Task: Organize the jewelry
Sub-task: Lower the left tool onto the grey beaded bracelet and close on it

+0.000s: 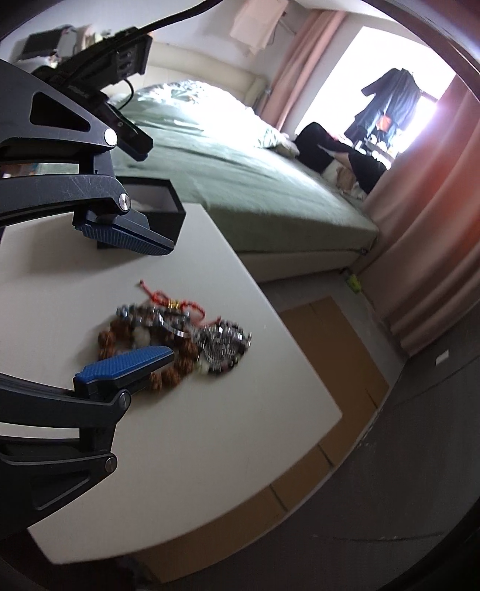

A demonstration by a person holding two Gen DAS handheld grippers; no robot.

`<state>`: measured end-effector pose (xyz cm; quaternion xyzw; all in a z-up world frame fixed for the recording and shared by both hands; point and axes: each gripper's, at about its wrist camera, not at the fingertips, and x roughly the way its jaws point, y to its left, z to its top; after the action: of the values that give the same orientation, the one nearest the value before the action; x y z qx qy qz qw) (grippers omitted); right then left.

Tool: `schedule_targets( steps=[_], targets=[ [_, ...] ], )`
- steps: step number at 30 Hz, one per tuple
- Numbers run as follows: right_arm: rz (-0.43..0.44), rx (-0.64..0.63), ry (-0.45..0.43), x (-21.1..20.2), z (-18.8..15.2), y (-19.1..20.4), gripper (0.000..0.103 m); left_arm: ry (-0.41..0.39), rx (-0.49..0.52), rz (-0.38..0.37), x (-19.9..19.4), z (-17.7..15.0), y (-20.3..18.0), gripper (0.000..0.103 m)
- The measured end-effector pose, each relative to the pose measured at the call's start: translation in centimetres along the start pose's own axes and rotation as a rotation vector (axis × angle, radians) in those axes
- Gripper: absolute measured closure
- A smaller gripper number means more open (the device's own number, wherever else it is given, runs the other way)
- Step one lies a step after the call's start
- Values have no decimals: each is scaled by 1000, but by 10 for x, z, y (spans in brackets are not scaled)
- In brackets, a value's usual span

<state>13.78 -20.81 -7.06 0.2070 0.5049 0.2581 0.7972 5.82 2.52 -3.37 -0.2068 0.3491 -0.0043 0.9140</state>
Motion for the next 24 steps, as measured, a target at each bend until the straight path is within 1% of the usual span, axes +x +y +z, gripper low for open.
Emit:
schedule_targets(
  steps=[5, 7, 10, 13, 16, 18, 21, 24],
  targets=[
    [-32, 61, 18, -3, 1, -21, 51, 26, 76, -15, 17, -10, -27, 31],
    [-45, 84, 23, -4, 1, -29, 51, 33, 100, -21, 25, -12, -35, 32],
    [-44, 125, 38, -5, 0, -41, 51, 63, 135, -28, 41, -17, -49, 38],
    [-35, 157, 39, -7, 2, -49, 51, 96, 145, -42, 59, -21, -57, 44],
    [-30, 175, 34, -10, 3, -55, 51, 122, 162, -37, 76, -24, -65, 49],
    [-22, 188, 32, -12, 4, -59, 51, 151, 177, -36, 87, -27, -70, 55],
    [-17, 200, 30, -17, 9, -66, 51, 186, 193, -36, 102, -31, -77, 56],
    [-27, 205, 23, -23, 14, -75, 51, 213, 228, -8, 115, -33, -83, 56]
  ],
)
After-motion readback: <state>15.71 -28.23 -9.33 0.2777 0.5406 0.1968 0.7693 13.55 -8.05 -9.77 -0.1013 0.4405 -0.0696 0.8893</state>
